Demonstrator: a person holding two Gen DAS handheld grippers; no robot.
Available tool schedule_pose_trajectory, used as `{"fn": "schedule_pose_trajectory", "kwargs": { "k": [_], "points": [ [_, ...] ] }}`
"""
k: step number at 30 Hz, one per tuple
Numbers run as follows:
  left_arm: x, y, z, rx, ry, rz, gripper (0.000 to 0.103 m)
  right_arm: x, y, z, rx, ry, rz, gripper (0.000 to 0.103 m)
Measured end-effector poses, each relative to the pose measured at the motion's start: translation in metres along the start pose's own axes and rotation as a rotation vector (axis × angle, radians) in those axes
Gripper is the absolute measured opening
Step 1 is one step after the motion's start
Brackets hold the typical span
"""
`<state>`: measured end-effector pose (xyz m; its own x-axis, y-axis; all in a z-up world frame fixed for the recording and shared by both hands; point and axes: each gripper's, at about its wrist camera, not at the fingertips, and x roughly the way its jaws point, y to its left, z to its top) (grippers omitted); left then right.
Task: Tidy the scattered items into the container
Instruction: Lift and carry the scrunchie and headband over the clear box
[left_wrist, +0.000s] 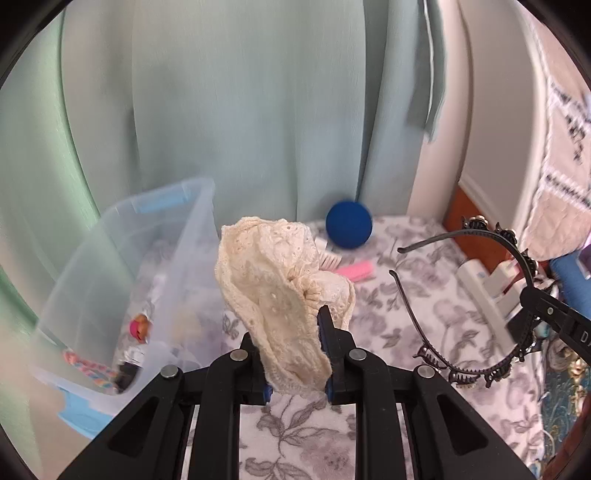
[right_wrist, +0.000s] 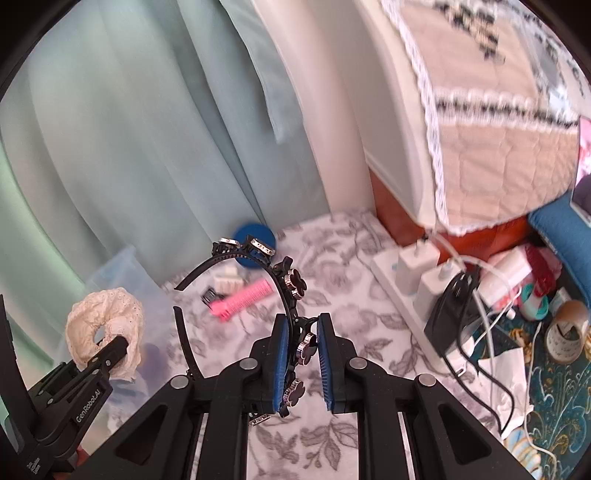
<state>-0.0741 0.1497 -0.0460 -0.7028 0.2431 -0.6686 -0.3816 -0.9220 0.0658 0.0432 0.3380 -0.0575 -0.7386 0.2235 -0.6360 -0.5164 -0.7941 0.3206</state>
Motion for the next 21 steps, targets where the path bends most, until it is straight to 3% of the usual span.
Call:
{"fn": "schedule_pose_trajectory", "kwargs": {
  "k": [8,21],
  "points": [
    [-0.057,0.012,0.018,-0.002,-0.106,-0.040,0.021,-0.045,0.018,0.014,-0.015,-0.096,0.036,0.017],
    [-0.113,0.039,0.029,-0.046,-0.227,-0.057,0.021,-0.100,0.048,0.024,-0.062,-0.202,0.077,0.017]
  ]
}}
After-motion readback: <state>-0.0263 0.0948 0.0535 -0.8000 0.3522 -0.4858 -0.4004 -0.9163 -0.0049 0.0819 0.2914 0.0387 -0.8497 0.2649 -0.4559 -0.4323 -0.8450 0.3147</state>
